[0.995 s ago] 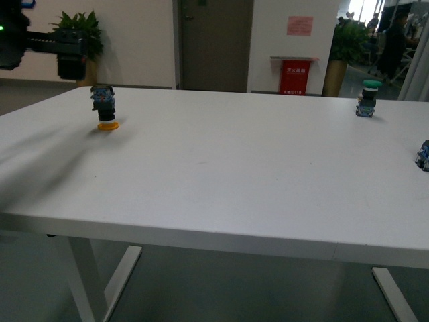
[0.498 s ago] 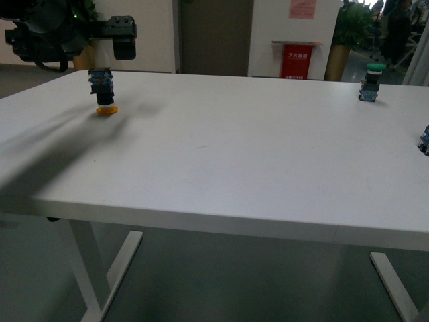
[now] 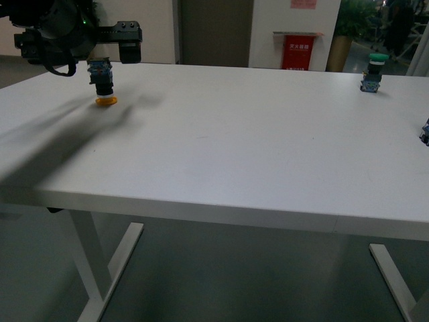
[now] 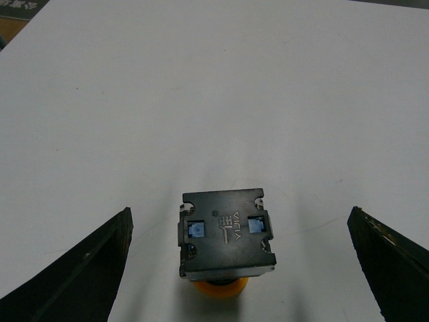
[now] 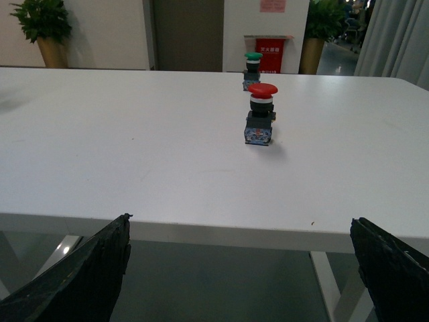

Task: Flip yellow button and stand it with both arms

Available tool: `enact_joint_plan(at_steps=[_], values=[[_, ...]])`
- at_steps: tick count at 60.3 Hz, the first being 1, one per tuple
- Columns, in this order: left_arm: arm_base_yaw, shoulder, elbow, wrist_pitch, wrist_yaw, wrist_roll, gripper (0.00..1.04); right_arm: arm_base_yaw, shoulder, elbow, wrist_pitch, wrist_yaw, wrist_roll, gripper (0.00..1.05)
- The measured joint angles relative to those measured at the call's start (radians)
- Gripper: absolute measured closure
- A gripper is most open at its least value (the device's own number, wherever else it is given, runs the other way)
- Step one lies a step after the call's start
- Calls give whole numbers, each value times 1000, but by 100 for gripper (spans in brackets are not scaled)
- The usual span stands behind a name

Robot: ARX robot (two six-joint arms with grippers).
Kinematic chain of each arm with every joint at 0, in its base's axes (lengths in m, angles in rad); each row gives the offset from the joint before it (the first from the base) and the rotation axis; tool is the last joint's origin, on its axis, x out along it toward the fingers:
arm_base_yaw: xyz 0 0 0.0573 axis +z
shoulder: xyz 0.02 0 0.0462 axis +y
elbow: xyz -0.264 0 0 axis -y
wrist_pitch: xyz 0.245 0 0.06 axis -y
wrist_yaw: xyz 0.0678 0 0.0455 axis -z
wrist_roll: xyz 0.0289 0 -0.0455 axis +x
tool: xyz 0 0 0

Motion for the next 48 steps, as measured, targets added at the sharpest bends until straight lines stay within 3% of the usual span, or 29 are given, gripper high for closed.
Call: enact_joint_plan(at_steps=[18, 39, 48], values=[[3, 44, 32, -23, 16, 0, 7, 0, 0, 0, 0, 0, 0, 7], [3, 60, 60, -20, 31, -3, 61, 0, 0, 0, 0, 0, 0, 7], [0, 60, 60, -16, 46, -4, 68, 0, 0, 0, 0, 0, 0, 7]])
